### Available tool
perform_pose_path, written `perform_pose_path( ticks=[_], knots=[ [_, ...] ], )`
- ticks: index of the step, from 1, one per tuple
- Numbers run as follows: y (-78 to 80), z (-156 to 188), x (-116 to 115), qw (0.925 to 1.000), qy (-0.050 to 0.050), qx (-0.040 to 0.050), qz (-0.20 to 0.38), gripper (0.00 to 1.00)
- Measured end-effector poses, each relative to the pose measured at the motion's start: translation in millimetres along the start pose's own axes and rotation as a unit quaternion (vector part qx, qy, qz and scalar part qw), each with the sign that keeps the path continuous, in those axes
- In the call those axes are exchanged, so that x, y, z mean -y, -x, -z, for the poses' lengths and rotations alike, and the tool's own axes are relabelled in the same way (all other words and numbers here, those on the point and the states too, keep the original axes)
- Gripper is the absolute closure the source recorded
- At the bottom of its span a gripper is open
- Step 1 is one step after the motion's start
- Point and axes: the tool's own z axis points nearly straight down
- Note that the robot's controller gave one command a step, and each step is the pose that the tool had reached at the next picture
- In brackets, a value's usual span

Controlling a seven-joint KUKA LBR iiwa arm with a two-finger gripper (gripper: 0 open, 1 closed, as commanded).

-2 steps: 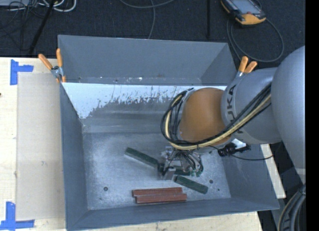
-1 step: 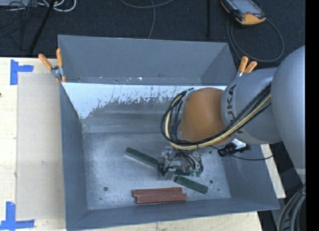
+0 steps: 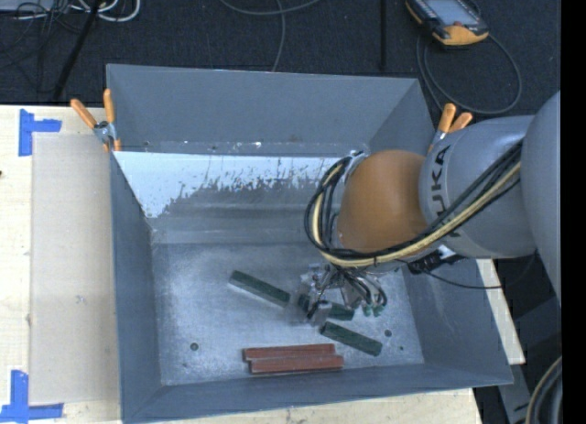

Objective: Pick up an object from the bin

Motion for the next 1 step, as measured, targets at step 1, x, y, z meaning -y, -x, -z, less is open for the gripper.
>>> perform_pose_path(
  ticks=[1],
  knots=[
    [5.2,18.9,4.2,0.9992,-0.001,0.0014,0.04,1.0]
  ],
)
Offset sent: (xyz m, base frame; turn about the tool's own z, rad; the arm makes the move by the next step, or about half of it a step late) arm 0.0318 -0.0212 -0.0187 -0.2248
